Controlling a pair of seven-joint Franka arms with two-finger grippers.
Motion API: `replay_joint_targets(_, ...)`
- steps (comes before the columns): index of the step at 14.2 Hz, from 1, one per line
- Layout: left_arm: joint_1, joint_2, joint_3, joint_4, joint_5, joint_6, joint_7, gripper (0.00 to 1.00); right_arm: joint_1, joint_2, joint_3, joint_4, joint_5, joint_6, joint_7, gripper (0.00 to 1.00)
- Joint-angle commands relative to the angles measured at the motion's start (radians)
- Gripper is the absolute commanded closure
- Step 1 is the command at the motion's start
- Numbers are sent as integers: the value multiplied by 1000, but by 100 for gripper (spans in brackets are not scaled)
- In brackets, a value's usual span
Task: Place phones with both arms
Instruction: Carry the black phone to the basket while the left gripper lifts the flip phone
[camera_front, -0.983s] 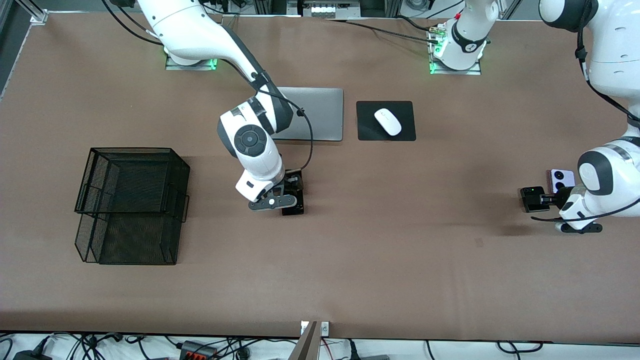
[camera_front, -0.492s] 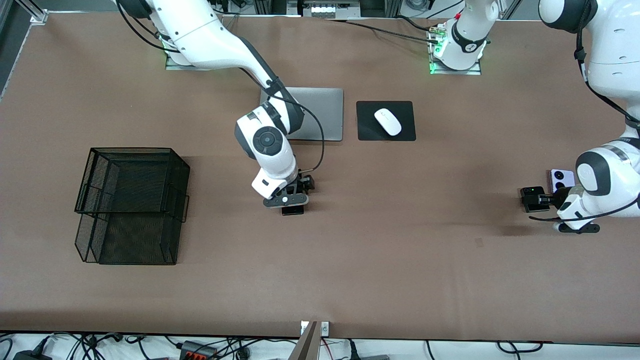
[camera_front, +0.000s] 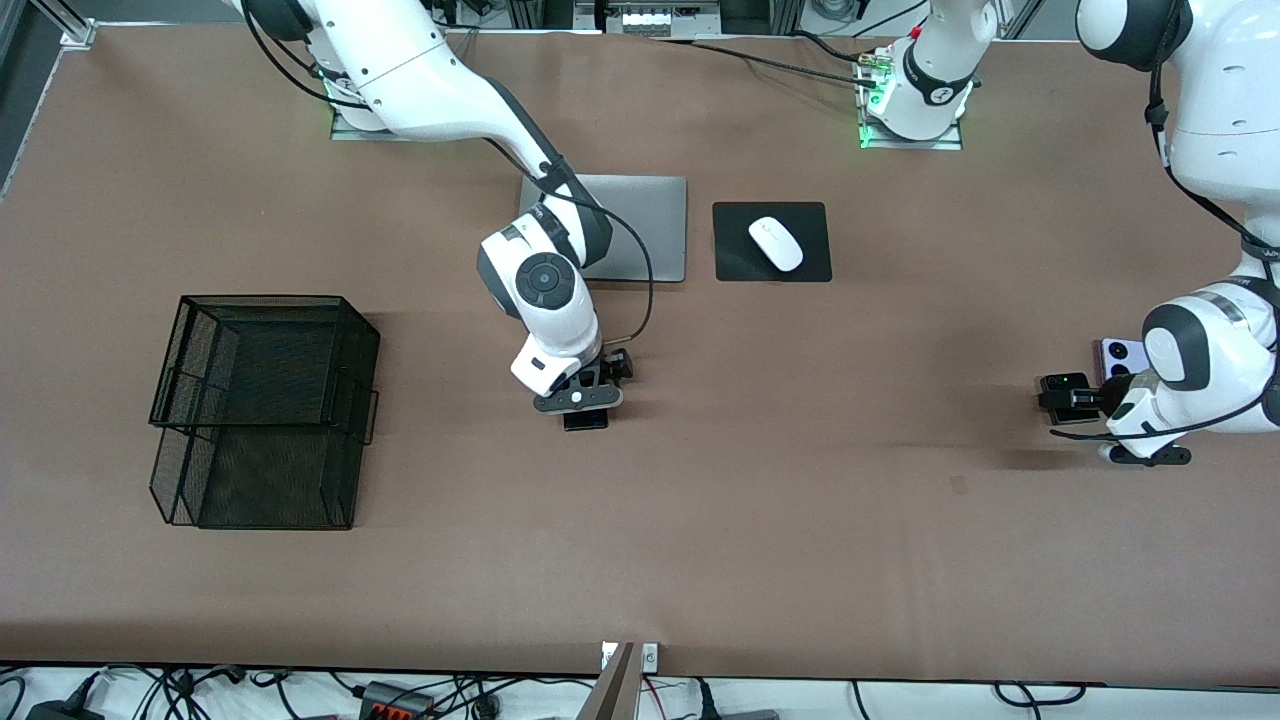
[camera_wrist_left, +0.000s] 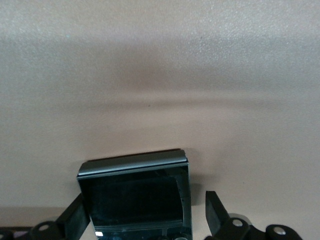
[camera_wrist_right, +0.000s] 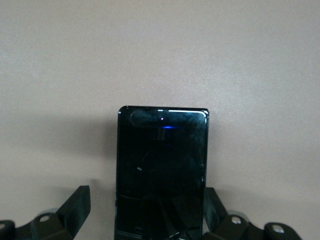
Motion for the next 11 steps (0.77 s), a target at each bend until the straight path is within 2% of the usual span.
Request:
replay_joint_targets(1, 10, -17, -9, -22, 24, 17, 64, 22, 8, 1, -7, 25, -40, -53, 5, 0)
replay_joint_targets(4, 12, -22, -8, -20, 23, 4, 143, 64, 10, 10, -6, 36, -40, -51, 14, 0)
replay_joint_targets(5, 1, -32, -8, -19, 23, -18, 132, 70, 10, 14, -6, 36, -41, -50, 16, 0)
replay_joint_targets(8, -47, -60, -19, 24, 24, -202, 45, 73, 10, 24, -6, 36, -43, -50, 13, 0)
replay_joint_targets(11, -56, -112, -97, 50, 6, -351, -156, 73, 11, 34, -6, 36, -41, -48, 11, 0)
